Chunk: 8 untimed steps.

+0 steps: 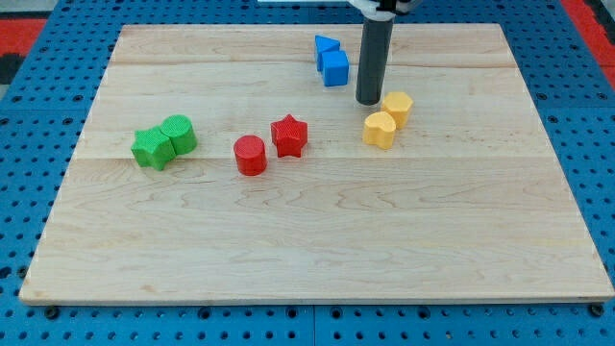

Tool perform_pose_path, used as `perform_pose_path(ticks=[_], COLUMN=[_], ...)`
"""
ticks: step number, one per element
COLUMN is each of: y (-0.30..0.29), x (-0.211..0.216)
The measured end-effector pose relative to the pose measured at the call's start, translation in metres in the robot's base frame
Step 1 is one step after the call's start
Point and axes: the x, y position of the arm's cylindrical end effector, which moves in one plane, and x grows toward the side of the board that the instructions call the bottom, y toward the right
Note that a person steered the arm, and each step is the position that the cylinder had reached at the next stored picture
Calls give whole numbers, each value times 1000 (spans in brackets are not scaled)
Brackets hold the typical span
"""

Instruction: Push the yellow heart to the red star

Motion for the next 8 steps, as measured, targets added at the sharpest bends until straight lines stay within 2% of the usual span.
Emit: perform_pose_path(ticks=[1, 2, 3, 6, 7, 8], y=[41, 48, 10, -43, -17, 49], x=[7, 46, 76, 87, 75, 70])
